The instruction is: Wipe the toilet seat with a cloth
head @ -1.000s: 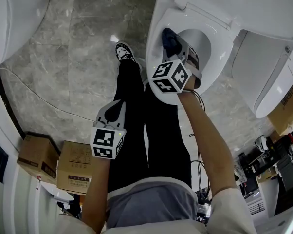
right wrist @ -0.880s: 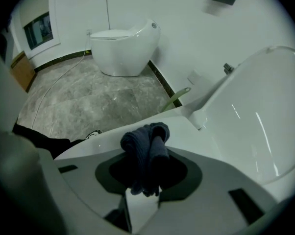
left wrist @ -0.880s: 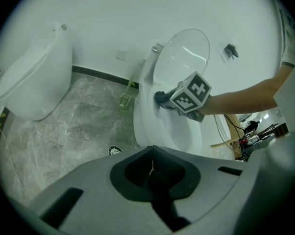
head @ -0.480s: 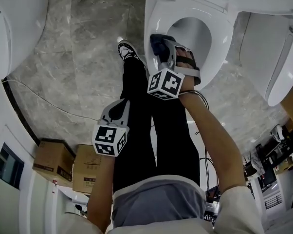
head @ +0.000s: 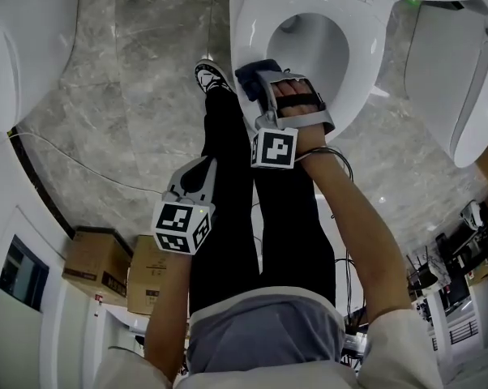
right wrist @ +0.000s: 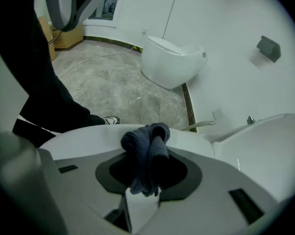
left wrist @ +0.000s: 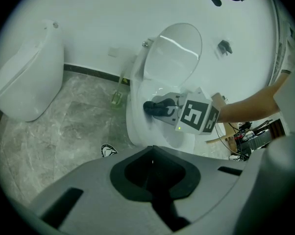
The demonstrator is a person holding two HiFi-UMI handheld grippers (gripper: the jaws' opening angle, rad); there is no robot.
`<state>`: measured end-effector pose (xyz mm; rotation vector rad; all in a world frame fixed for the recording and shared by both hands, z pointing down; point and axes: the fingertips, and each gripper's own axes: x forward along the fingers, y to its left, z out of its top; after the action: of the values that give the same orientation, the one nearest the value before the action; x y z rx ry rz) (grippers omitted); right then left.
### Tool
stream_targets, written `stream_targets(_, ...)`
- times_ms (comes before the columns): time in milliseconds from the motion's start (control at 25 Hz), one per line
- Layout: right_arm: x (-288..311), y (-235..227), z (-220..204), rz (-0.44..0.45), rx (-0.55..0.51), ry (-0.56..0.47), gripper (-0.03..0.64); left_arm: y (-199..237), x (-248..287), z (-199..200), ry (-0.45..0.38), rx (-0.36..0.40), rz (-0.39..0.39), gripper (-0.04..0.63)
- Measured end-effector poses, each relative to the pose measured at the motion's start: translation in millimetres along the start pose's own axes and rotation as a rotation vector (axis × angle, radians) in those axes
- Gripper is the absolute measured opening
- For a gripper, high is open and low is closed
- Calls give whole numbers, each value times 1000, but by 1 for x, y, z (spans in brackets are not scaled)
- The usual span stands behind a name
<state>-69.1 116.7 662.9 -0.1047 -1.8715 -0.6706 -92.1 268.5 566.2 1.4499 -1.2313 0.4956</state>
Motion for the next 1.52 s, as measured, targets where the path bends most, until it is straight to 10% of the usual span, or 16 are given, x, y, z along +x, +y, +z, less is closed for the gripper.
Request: stream_targets(1520,-82,140,-30,126,-6,-138,106,-55,31,-10,96,31,11,11)
